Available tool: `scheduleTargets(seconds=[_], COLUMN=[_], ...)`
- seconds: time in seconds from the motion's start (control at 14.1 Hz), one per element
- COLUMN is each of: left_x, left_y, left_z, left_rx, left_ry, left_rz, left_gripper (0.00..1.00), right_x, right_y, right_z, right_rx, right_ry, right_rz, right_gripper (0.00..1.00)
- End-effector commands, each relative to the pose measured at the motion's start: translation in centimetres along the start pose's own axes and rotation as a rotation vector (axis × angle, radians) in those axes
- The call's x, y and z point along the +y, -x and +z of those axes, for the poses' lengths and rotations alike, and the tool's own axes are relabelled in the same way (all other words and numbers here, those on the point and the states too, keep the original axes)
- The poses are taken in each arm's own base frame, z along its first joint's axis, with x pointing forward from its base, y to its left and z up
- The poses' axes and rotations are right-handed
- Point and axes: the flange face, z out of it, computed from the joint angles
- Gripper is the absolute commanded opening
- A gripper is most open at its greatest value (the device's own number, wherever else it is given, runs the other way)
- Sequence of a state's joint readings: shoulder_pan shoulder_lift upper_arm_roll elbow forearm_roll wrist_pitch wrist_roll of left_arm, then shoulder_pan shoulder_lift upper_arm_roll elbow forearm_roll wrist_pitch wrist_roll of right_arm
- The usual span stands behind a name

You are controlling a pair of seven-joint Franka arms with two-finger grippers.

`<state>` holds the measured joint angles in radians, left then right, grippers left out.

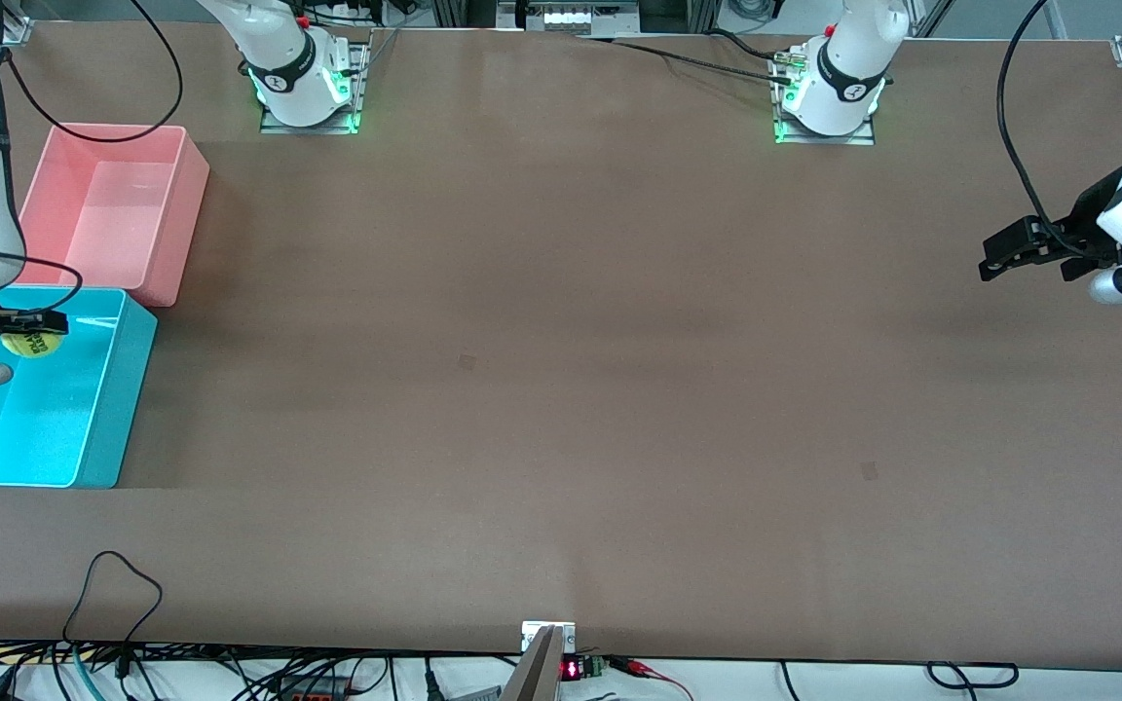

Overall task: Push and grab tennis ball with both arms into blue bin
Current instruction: 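Carry the ball with the right gripper over the cyan bin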

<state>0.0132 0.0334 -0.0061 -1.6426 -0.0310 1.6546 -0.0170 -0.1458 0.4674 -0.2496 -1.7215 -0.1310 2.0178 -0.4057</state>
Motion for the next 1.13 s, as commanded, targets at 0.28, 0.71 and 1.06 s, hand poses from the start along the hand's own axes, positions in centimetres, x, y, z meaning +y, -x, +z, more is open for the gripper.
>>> scheduleTargets(seconds=[0.28,0.71,1.06], left_x=[0.0,-0.2,0.2], left_y=[0.2,0.2,-0.4], left_z=[-0.7,-0.7,-1.4], left_rx=[-0.004,-0.004,0.021], left_ry=[-0.011,-0.009,-0.007], left_rz=[-0.007,-0.008,0.0], left_gripper=[1.0,1.0,1.0], right_x=[0.9,1.3,1.1], right_y=[-0.4,0.2,0.0], right_z=[8.0,11.0,10.4], right_rx=[0.005,-0.031,-0.027], right_ry=[0.026,0.011,0.014], right_rz=[-0.019,-0.001,-0.009], right_gripper=[0.15,0.76,1.0])
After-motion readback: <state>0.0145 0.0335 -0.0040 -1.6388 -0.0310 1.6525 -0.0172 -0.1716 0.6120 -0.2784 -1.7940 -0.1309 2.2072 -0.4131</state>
